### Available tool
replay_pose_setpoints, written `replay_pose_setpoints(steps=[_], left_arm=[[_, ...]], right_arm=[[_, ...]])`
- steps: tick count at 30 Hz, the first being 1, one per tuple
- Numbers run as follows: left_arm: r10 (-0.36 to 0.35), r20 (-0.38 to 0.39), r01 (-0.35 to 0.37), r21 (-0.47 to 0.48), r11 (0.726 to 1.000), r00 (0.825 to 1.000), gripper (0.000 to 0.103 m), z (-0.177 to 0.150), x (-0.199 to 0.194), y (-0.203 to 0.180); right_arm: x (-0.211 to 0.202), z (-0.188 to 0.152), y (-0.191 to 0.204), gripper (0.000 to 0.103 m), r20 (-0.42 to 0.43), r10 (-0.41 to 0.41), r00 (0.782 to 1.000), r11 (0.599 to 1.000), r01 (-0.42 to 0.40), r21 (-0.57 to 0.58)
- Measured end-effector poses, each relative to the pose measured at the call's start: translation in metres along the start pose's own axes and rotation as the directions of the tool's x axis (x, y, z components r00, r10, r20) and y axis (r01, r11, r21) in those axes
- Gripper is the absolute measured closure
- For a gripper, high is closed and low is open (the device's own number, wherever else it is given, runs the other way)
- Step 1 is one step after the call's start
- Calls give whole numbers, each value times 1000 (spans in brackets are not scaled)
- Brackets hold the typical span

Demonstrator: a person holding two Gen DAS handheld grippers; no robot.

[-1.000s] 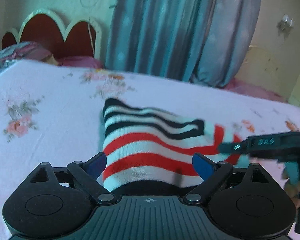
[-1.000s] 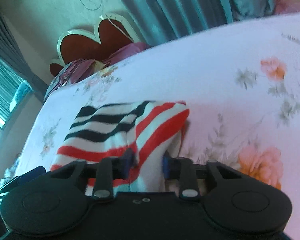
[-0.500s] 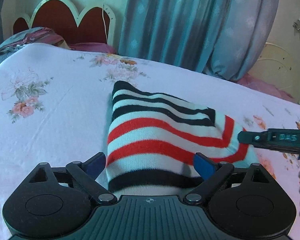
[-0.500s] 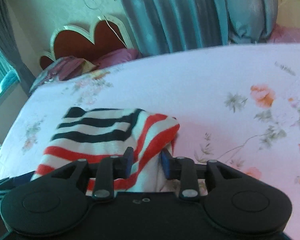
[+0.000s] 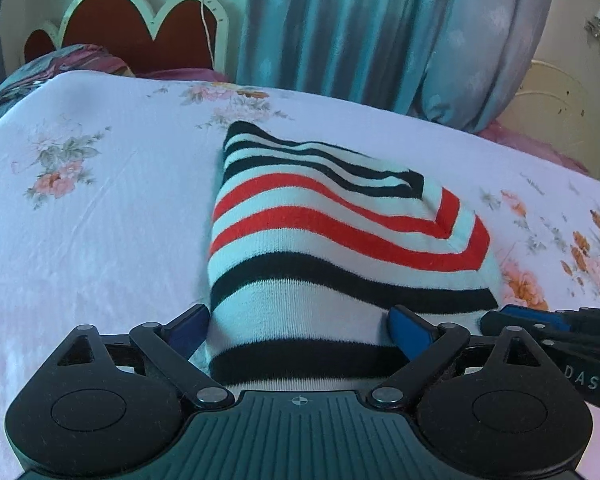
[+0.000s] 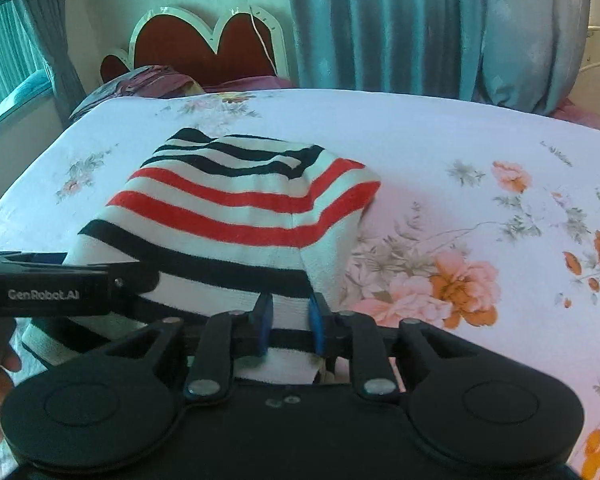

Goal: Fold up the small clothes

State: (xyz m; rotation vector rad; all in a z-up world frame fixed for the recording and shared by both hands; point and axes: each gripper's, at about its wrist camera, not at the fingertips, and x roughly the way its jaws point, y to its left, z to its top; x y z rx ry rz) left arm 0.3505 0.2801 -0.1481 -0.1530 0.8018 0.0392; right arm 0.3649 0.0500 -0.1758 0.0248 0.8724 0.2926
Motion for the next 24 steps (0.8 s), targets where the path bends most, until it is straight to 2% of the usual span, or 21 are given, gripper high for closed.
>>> replay_pose_setpoints(steps=[5,7,10,13,18,24], left_arm=[[-18,-4,18,-16,1000,1000,9,-18,-16,8],[-20,-32,20,-19,1000,999,9,-24,-9,11],[-24,-44,22,-35,999,999,8,-24,-4,11],[-12,-50,12,-7,1000,999,1,-23,1,8],[-12,-66,11,-20,1000,998,0,-22,4,10],[0,-77,3,36,999,997,0,-20,1,1]], right_arm=[[-30,-8,14,82,38,21,999,1000,-21,-23],[-22,-19,18,84,4,-7,1000,998,7,-60],[-9,-27,16,85,-43,-17,999,999,15,-37],[-7,-29,18,85,-43,-26,999,999,25,-32],[-7,-34,20,85,-48,-25,999,998,23,-53],[-9,-32,19,83,-52,-21,998,1000,21,-8]])
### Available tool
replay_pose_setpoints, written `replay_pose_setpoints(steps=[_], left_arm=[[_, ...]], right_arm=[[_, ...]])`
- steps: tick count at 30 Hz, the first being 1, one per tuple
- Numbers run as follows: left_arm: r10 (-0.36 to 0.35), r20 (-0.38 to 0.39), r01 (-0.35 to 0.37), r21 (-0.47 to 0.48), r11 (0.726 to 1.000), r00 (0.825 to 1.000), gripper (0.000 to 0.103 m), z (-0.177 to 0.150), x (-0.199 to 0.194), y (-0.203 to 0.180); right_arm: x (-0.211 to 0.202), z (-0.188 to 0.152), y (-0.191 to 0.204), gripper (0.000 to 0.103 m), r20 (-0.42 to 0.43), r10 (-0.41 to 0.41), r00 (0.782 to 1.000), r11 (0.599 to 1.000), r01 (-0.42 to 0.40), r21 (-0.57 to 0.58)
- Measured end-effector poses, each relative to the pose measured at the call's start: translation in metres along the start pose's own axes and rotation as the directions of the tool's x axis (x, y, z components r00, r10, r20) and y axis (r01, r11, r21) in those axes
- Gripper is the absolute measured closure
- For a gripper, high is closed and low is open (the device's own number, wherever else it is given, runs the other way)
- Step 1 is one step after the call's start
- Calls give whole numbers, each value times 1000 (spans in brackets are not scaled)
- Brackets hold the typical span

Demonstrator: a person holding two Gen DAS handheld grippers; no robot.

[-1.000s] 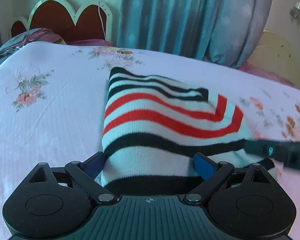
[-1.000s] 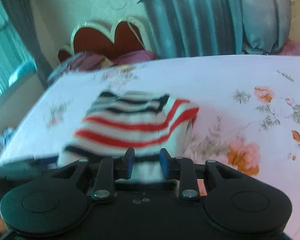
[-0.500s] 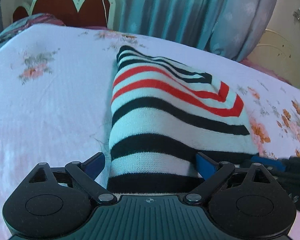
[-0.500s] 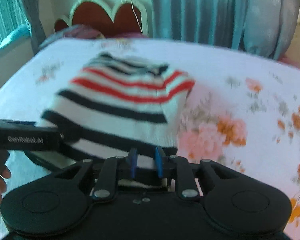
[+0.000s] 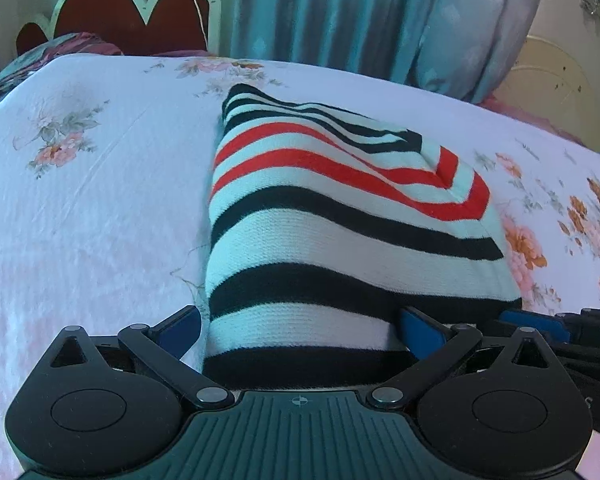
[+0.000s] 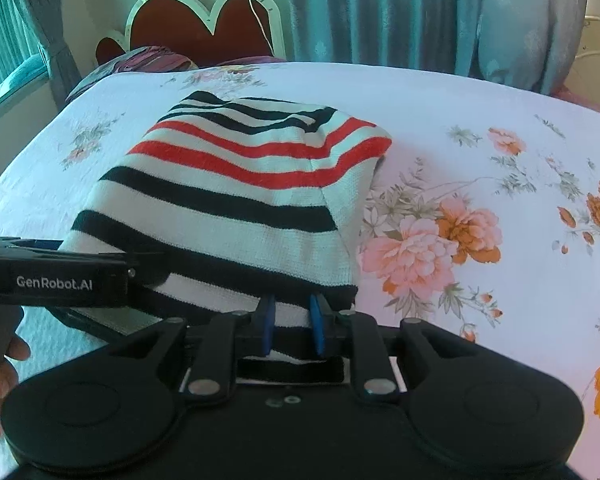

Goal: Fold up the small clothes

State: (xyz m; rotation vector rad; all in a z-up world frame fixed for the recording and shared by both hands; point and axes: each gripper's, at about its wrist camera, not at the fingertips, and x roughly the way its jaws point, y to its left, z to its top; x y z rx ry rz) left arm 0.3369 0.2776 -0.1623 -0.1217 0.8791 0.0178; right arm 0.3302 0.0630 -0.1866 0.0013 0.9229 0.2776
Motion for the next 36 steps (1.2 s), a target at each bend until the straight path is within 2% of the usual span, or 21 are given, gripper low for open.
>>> replay_pose_setpoints(steps=[12,18,21,23,24,27,29,31,33,36], left_arm=[[65,-71,-67,-30,997,995,0,4,-1,-6],[45,-143,-63,-126,990,989,0,2,-1,1],[35,-141,-56,-149,987,989,0,0,0,5],[4,-122,-22,-147,989,993,0,-2,-1,7],[-23,-100,6,-164,987,995,0,-4,-1,12],[-35,-77,15,-246,969,996,0,-9,1,23],[-10,-80,-6,-208,978,997,0,-8,1,19],[58,-68,-65,-105,992,996,0,-5,-1,4],[104,-65,-107,-45,993,993,0,-1,-2,-8],[102,-101,-107,-42,993,990,0,3,2,-13]], right_arm=[[1,-4,4,82,15,-30,999,999,30,19],[2,-3,3,82,16,-30,999,999,29,44],[2,-4,3,82,18,-31,999,998,30,49],[2,-4,3,82,19,-33,999,998,32,48],[2,-4,3,82,18,-32,999,998,31,47],[2,-3,3,82,16,-30,999,998,30,47],[2,-3,3,82,15,-28,1000,999,27,42],[3,-2,3,82,14,-23,1000,999,22,39],[3,-2,2,82,14,-18,1000,999,18,40],[2,-3,1,82,16,-11,1000,999,10,40]])
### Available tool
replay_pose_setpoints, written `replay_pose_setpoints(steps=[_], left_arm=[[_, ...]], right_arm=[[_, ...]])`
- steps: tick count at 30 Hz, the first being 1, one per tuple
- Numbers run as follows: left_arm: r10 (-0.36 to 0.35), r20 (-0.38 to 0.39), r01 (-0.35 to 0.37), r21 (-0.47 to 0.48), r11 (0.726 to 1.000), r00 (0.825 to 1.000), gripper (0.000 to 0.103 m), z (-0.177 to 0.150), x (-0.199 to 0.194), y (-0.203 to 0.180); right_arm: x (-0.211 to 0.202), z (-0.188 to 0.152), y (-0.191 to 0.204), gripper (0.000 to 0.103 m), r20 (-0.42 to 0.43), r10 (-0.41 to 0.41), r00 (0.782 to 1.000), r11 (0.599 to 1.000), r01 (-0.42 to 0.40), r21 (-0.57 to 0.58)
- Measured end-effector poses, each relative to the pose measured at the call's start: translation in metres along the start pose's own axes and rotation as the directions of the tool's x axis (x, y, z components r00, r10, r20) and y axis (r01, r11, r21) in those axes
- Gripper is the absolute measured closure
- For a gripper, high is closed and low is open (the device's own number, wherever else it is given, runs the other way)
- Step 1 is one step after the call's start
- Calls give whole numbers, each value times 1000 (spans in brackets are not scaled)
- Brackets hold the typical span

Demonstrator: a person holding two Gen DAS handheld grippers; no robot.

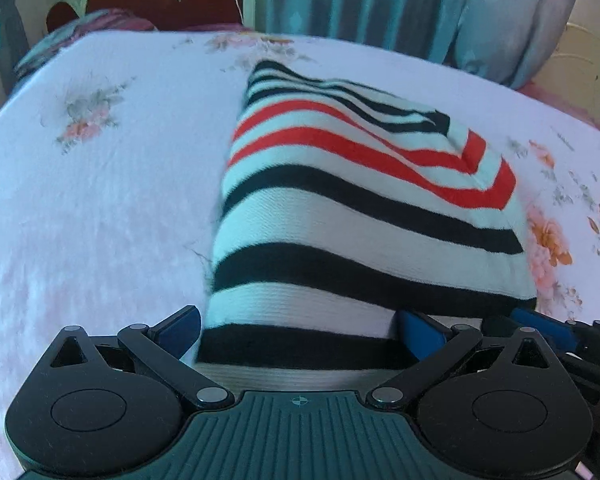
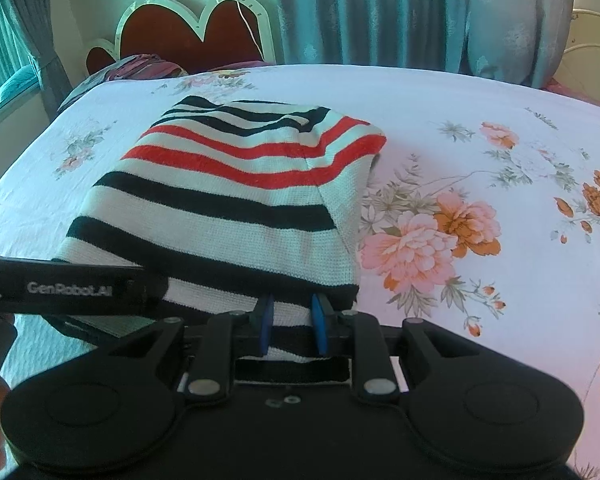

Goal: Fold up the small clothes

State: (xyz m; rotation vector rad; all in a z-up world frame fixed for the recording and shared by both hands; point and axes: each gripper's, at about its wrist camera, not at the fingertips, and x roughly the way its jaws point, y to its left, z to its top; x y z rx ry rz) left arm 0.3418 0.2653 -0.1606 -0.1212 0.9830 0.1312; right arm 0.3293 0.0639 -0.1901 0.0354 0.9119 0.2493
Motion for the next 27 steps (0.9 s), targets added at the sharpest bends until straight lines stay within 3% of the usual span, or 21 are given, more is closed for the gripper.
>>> replay_pose_setpoints(steps=[7,12,18,22,24,27], left_arm=[[-6,-23,5,-50,999,1000,0,1,3,-1],[20,8,-21,43,999,1000,0,0,0,-9],[57,66,-62,80,995,996,0,-7,-6,-15],[62,52,-66,76,995,997,0,-4,-7,-14],[50,31,-51,52,997,998,0,-1,-7,-10],[44,23,-45,40,998,999,0,1,-13,-7]], right_arm=[[-1,-1,-5,82,5,27,1000,1000,-27,5],[-2,-1,-5,82,5,29,1000,1000,-29,3],[-1,-1,-4,81,4,27,1000,1000,-27,-2],[-2,0,-3,81,2,22,1000,1000,-22,-8],[-2,2,-1,80,-6,19,1000,1000,-19,-25],[-11,8,0,71,-8,35,999,999,-35,-31]])
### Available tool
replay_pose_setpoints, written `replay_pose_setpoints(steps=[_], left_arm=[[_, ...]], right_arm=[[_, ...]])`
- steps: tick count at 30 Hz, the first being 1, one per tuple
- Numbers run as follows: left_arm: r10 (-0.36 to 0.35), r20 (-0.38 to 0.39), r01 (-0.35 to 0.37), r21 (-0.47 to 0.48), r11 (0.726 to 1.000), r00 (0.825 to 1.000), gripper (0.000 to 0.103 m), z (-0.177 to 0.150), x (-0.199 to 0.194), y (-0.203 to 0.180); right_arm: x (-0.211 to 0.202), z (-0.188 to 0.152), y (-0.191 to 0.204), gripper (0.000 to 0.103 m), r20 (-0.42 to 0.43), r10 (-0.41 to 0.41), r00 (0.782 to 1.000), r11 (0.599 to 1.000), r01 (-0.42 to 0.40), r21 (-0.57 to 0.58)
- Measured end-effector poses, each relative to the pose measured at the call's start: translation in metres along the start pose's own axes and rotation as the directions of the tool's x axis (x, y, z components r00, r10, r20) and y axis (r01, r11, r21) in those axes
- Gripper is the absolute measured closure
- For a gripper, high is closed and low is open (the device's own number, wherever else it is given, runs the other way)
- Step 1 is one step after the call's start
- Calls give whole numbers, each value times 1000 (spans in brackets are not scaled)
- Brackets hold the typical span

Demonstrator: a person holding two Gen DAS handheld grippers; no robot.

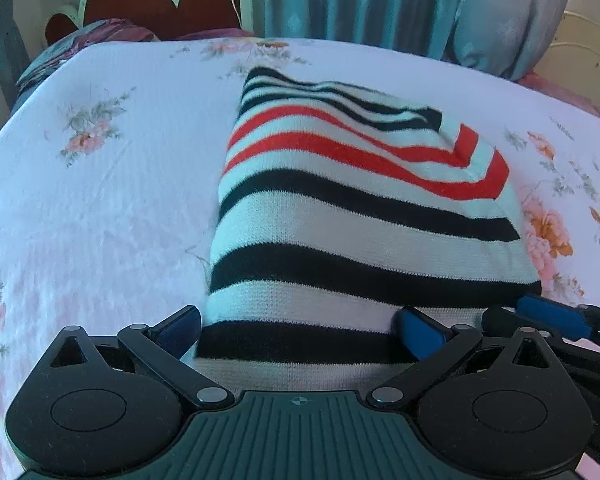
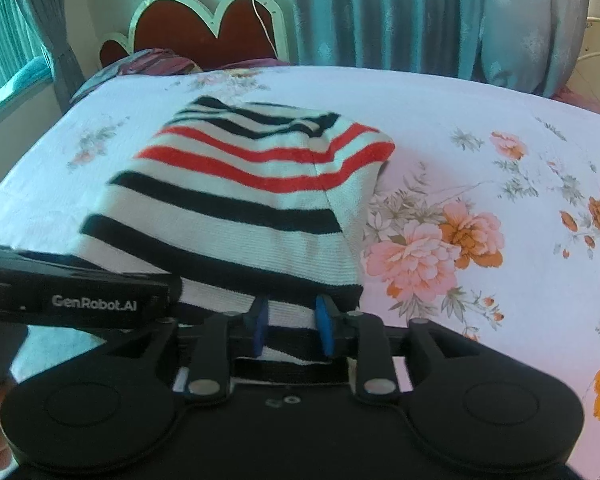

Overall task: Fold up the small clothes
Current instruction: 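Open the right gripper and withdraw both grippers from the bundle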

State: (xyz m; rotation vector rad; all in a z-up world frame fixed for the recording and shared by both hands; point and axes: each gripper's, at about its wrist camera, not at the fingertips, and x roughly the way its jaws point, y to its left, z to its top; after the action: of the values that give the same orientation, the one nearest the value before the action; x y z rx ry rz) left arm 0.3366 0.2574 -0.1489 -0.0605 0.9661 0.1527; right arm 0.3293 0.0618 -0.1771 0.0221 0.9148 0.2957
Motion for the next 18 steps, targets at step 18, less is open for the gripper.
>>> replay_pose_setpoints(steps=[18], left_arm=[[28,174,-40,65,997,984,0,-71,-186,-10]], right_arm=[[-166,-40,8,35,132,91,987,993,-80,-81]])
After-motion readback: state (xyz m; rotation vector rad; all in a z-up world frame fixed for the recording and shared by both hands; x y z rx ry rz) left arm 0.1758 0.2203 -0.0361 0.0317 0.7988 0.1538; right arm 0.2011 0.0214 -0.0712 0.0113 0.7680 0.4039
